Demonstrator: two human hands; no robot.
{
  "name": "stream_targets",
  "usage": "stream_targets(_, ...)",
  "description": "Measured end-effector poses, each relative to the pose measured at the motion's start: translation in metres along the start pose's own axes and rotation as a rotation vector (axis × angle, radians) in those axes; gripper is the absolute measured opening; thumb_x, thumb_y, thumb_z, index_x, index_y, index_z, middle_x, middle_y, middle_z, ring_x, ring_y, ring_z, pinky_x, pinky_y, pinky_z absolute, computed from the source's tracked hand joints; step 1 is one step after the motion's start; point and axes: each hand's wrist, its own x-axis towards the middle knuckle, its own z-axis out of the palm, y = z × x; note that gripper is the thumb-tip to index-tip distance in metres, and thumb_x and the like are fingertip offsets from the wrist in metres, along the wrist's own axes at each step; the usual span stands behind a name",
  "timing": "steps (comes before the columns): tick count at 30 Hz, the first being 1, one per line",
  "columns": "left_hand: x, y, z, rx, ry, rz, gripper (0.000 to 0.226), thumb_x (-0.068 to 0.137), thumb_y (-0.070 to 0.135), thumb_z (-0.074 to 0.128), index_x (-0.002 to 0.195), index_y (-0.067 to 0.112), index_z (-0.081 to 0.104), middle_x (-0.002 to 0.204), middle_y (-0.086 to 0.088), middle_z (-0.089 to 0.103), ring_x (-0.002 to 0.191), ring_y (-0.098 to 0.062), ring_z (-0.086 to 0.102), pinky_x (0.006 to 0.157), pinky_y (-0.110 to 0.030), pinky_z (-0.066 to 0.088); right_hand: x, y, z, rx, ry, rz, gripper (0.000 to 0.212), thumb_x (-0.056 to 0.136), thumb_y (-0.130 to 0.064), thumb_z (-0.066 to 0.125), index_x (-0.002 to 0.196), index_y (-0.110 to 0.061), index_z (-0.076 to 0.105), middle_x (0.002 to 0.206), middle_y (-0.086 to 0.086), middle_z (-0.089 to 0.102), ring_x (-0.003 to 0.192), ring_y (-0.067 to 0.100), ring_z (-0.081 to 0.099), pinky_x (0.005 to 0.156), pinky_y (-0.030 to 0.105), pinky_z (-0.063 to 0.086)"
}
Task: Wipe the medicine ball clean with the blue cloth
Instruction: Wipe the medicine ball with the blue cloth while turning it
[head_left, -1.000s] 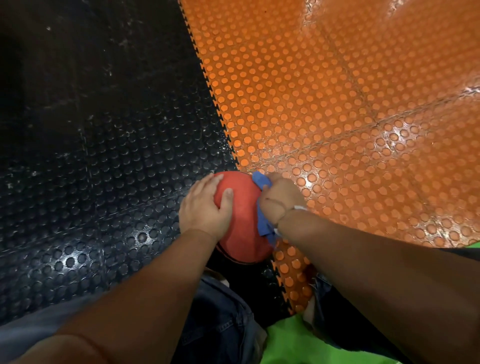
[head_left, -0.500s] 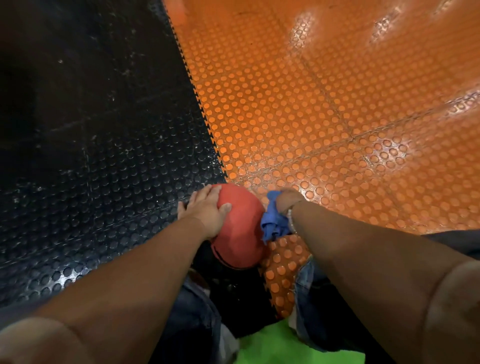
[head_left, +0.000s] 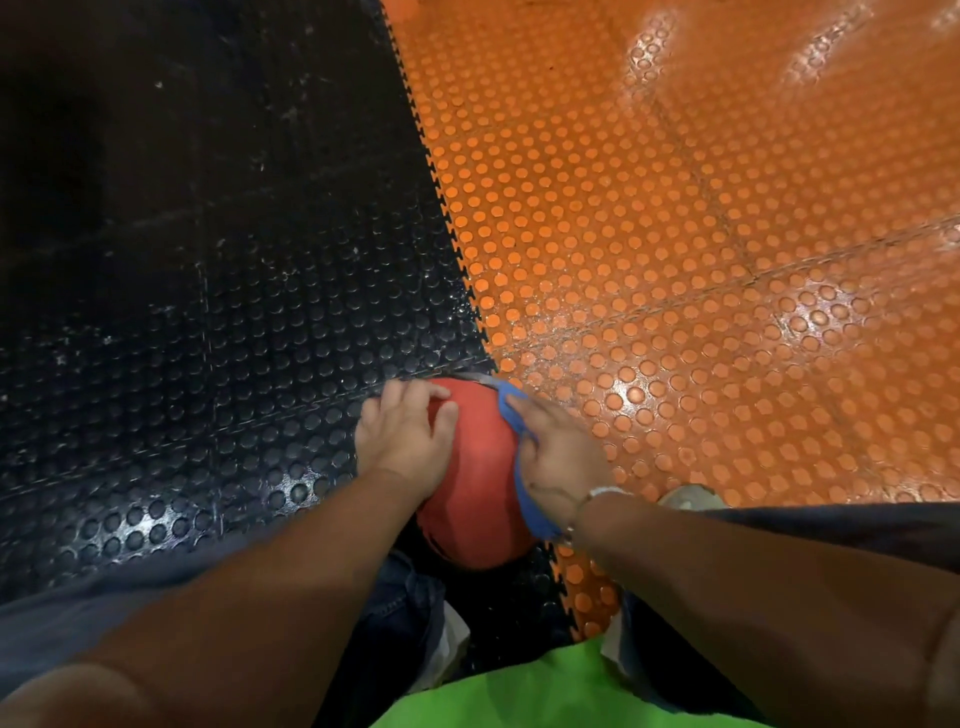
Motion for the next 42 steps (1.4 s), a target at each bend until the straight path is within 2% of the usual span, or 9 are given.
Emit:
stream_targets(6, -0.023, 0.024, 0.028, 0.136, 0.013, 0.112, 0.046, 0.088, 0.059, 0.022, 0.120, 0.039, 0.048, 0.124, 0.004, 0.038, 0.113, -0.026, 0.033, 0.102, -0.040, 0.016, 0.014, -0.001, -0.018, 0.190, 0.030, 0.411, 0.045, 0.088, -0.006, 0.043, 0.127, -0.024, 0.055, 0.116, 0.009, 0.060, 0.078, 0.020, 0.054, 0.067, 0.027, 0.044)
stream_targets(10, -0.034, 0.029, 0.037, 0.139, 0.054, 0.118, 0.055, 0.085, 0.053, 0.010, 0.118, 0.036, 0.050, 0.120, 0.005, 0.043, 0.110, -0.025, 0.036, 0.101, -0.044, 0.019, -0.014, -0.008, -0.006, -0.052, 0.062, 0.051, 0.044, 0.089, -0.013, 0.042, 0.130, -0.025, 0.052, 0.131, -0.001, 0.048, 0.113, 0.025, 0.046, 0.099, 0.037, 0.040)
stream_targets(12, -0.038, 0.027, 0.036, 0.104, 0.092, 0.097, 0.053, 0.085, 0.049, 0.012, 0.119, 0.037, 0.050, 0.121, 0.007, 0.044, 0.111, -0.023, 0.036, 0.100, -0.042, 0.019, -0.012, 0.014, -0.010, -0.058, 0.006, 0.109, 0.045, 0.089, -0.010, 0.042, 0.131, -0.023, 0.052, 0.131, -0.001, 0.049, 0.118, 0.025, 0.045, 0.104, 0.037, 0.038)
stream_targets(17, -0.030, 0.013, 0.027, 0.021, 0.074, 0.031, 0.026, 0.094, 0.040, 0.039, 0.117, 0.037, 0.050, 0.123, 0.010, 0.041, 0.114, -0.017, 0.032, 0.098, -0.035, 0.015, -0.009, 0.042, -0.026, -0.062, -0.250, 0.436, 0.041, 0.096, -0.011, 0.042, 0.134, -0.021, 0.049, 0.138, 0.008, 0.049, 0.086, 0.020, 0.054, 0.067, 0.016, 0.042)
stream_targets(23, -0.021, 0.002, 0.022, -0.018, 0.124, -0.064, 0.031, 0.095, 0.034, 0.040, 0.124, 0.034, 0.050, 0.131, 0.008, 0.043, 0.118, -0.020, 0.034, 0.094, -0.036, 0.018, -0.033, -0.008, -0.007, -0.076, -0.061, -0.076, 0.047, 0.096, -0.018, 0.040, 0.143, -0.020, 0.036, 0.147, 0.004, 0.029, 0.134, 0.022, 0.030, 0.111, 0.028, 0.024)
stream_targets(29, -0.022, 0.001, 0.025, 0.016, 0.062, -0.020, 0.045, 0.098, 0.031, 0.025, 0.139, 0.041, 0.040, 0.151, 0.020, 0.030, 0.141, -0.007, 0.019, 0.112, -0.044, 0.004, -0.042, 0.024, -0.012, -0.047, -0.219, 0.450, 0.042, 0.099, -0.020, 0.036, 0.139, -0.011, 0.037, 0.139, 0.014, 0.043, 0.122, 0.029, 0.046, 0.095, 0.027, 0.037)
stream_targets(34, -0.021, 0.016, 0.032, 0.008, 0.032, -0.014, 0.051, 0.094, 0.038, 0.017, 0.139, 0.039, 0.040, 0.152, 0.019, 0.028, 0.140, -0.007, 0.020, 0.113, -0.045, 0.001, -0.042, -0.019, -0.009, 0.009, 0.002, -0.088, 0.050, 0.094, -0.029, 0.033, 0.144, -0.025, 0.033, 0.144, 0.001, 0.034, 0.127, 0.023, 0.034, 0.106, 0.028, 0.027)
stream_targets(37, -0.026, 0.018, 0.033, 0.016, 0.042, 0.014, 0.060, 0.086, 0.042, 0.012, 0.139, 0.037, 0.040, 0.151, 0.017, 0.029, 0.140, -0.009, 0.019, 0.114, -0.044, 0.001, -0.033, -0.004, -0.009, 0.027, -0.003, -0.091, 0.044, 0.095, -0.019, 0.041, 0.138, -0.032, 0.043, 0.136, -0.004, 0.043, 0.118, 0.019, 0.041, 0.103, 0.027, 0.031)
stream_targets(42, -0.048, 0.023, 0.028, 0.101, -0.051, 0.117, 0.063, 0.086, 0.053, 0.008, 0.142, 0.035, 0.034, 0.150, 0.012, 0.025, 0.139, -0.014, 0.017, 0.115, -0.045, -0.001, -0.007, 0.017, -0.029, 0.240, -0.074, 0.332, 0.041, 0.096, -0.012, 0.040, 0.130, -0.032, 0.051, 0.101, -0.002, 0.060, 0.065, 0.014, 0.054, 0.057, 0.023, 0.047)
